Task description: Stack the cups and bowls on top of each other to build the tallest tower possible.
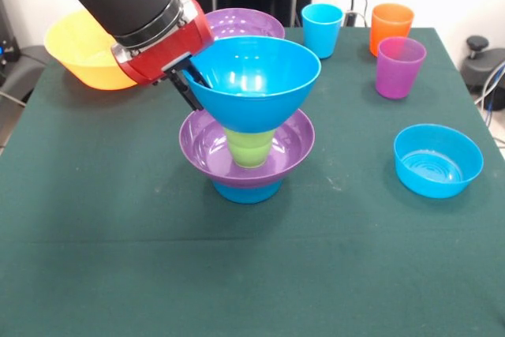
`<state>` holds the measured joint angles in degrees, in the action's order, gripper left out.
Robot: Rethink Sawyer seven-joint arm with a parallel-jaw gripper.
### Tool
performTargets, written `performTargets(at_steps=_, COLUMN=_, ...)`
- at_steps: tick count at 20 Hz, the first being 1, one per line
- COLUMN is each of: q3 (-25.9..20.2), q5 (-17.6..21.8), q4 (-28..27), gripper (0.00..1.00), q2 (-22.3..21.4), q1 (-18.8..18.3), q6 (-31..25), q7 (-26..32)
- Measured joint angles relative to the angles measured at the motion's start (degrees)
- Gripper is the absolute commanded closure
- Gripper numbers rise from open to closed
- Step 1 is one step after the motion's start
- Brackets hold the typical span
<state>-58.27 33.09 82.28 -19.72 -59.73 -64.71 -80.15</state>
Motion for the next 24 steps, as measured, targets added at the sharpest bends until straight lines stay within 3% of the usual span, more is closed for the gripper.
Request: performTargets(at_steps=24, q3=1.57, q5=0.64, q4=0.01, gripper=1.00, q2=-2.38, q1=1.87, q6=-0.77, q7=0.00)
